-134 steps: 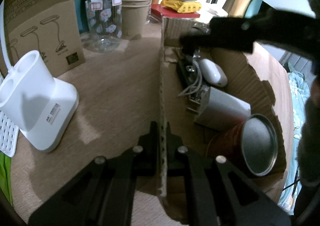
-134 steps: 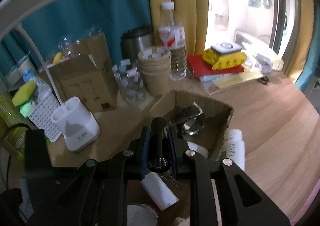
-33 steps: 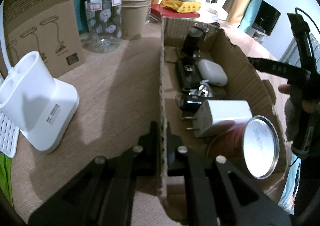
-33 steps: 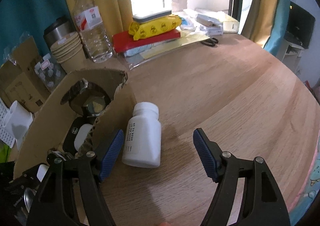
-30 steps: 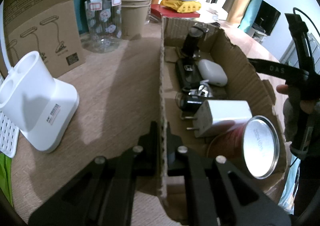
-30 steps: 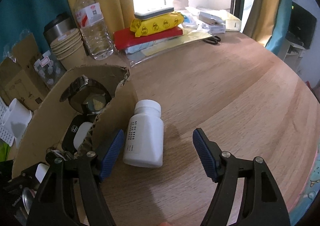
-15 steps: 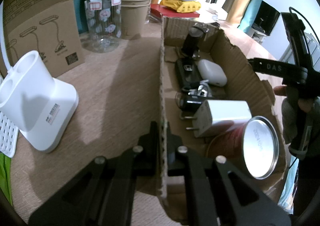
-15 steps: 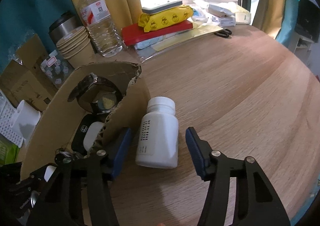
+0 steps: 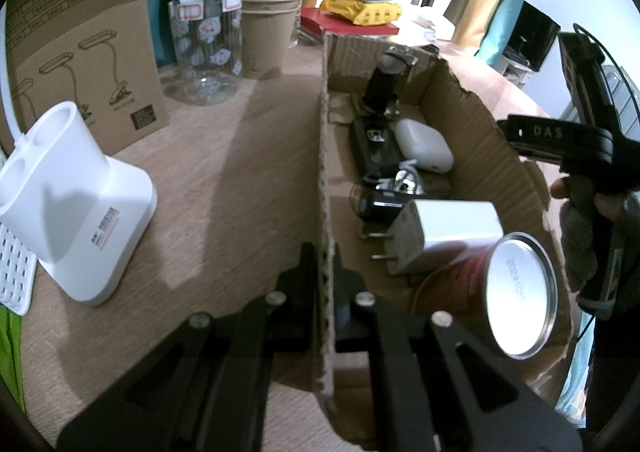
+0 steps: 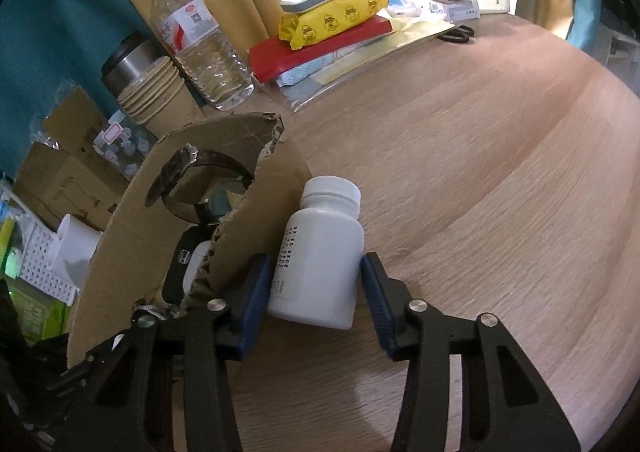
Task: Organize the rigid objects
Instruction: 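Close the right gripper on the white pill bottle and lift it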
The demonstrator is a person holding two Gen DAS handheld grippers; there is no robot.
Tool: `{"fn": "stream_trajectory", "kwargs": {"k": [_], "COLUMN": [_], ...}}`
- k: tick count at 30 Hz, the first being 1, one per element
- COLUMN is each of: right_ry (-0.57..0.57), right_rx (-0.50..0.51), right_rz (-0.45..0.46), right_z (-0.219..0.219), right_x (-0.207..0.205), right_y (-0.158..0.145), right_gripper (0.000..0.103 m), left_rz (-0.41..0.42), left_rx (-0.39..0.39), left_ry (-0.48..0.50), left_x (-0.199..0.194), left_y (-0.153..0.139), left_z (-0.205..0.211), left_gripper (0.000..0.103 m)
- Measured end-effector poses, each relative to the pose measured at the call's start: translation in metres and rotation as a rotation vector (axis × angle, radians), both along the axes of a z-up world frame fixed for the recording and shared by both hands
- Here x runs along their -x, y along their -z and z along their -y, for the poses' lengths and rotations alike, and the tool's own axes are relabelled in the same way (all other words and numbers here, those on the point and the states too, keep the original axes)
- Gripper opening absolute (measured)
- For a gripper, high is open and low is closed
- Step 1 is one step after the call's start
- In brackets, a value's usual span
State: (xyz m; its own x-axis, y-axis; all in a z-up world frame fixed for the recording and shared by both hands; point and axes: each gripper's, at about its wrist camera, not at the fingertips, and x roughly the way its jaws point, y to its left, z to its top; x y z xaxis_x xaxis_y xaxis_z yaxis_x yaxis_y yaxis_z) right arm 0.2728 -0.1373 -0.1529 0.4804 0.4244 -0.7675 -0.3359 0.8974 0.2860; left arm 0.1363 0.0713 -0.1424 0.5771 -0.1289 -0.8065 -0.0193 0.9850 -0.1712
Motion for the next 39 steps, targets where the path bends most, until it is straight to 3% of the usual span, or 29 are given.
{"fn": "stream_trajectory", "kwargs": {"k": [7, 21, 39], "right_ry": [0.005, 0.029, -0.011], "right_rx": [-0.008, 0.020, 0.029], "right_rz": [0.013, 0.119, 0.282], "right_z": [0.002, 0.011, -0.005], "right_x": [0.004, 0.027, 0.071], "right_y": [-0.003, -0.035, -0.099], "right_gripper": [0.047, 0.047, 0.047], "left_rz": [0.000, 0.000, 0.002], "left_rx": [0.000, -0.001, 0.001], "left_ry": [0.000, 0.001, 0.001], "left_x": [0.000, 0.000, 0.000], "left_y": [0.000, 0.000, -0.001], "left_z": [0.001, 0.000, 0.000], "left_gripper": [0.005, 0.005, 0.005]}}
